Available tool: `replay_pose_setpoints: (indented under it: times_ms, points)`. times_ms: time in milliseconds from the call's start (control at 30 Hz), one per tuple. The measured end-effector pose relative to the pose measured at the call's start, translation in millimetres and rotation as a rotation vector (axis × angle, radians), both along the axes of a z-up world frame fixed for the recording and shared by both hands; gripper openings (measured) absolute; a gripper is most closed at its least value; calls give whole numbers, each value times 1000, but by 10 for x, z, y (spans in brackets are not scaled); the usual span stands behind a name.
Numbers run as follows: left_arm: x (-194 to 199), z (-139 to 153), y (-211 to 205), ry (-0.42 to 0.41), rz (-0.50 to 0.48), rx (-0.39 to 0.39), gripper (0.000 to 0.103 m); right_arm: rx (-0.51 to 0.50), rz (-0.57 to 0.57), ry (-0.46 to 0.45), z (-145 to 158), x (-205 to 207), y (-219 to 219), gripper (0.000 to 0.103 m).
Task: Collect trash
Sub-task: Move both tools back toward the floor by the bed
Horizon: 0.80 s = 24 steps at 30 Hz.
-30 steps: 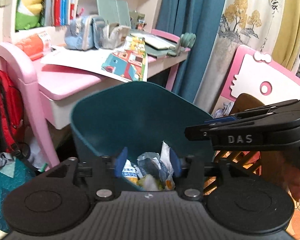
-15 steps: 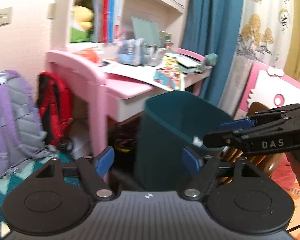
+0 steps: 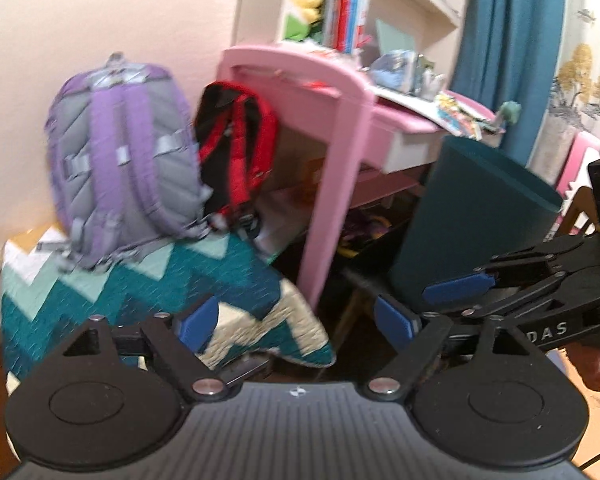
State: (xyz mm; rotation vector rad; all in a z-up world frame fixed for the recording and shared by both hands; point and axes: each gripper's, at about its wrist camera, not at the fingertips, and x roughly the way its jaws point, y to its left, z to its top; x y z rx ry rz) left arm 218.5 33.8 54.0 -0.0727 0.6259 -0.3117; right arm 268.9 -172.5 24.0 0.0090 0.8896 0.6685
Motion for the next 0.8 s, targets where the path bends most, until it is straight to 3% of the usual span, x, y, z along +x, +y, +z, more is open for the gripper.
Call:
replay_pose_setpoints:
  times_ms: [100, 267, 467, 800]
  points:
    - [-9, -282, 283, 28, 17, 12, 100, -7, 1, 64, -368, 103, 248, 56]
    - [34, -868, 691, 70, 15, 67, 100, -58, 5, 147, -1017, 282, 628, 56]
    - [132, -1796, 1109, 187, -18, 112, 100, -94, 8, 266, -1814, 510, 1039, 56]
    - [233, -3217, 1267, 306, -176, 280, 100, -200, 29, 482, -3221, 678, 1663, 56]
